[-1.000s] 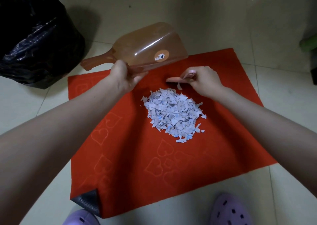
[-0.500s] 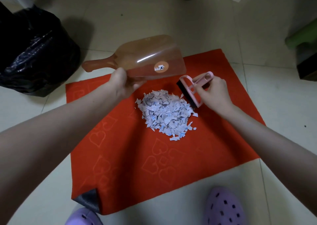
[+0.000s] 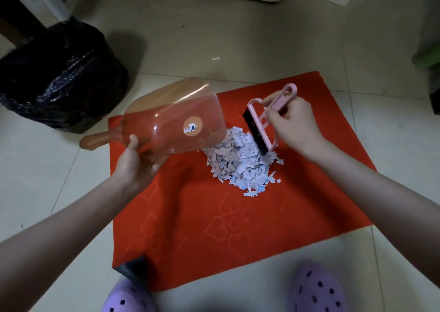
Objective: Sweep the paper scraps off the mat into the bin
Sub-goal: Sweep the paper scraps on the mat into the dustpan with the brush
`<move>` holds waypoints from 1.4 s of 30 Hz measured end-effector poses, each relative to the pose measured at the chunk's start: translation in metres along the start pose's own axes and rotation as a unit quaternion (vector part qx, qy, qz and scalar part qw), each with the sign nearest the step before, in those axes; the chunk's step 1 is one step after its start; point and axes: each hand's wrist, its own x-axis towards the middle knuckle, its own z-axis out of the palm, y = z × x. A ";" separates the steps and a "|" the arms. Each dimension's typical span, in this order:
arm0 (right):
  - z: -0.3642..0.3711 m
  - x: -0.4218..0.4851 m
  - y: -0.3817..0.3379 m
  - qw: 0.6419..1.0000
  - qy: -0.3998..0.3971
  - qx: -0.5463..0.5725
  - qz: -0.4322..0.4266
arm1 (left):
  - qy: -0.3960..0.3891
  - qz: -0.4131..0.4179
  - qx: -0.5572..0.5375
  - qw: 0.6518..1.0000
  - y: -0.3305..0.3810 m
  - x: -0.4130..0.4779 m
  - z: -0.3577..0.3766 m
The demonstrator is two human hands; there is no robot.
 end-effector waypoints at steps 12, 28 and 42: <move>0.037 0.053 -0.039 0.987 -0.127 -0.103 0.004 | -0.076 -0.053 -0.003 0.996 0.001 0.007 0.010; 0.026 0.065 -0.013 0.990 -0.133 -0.031 0.048 | 0.079 0.294 0.738 0.603 0.058 0.016 0.023; 0.024 0.058 0.008 0.998 -0.009 -0.053 0.022 | 0.030 0.124 0.675 0.726 0.035 0.023 -0.011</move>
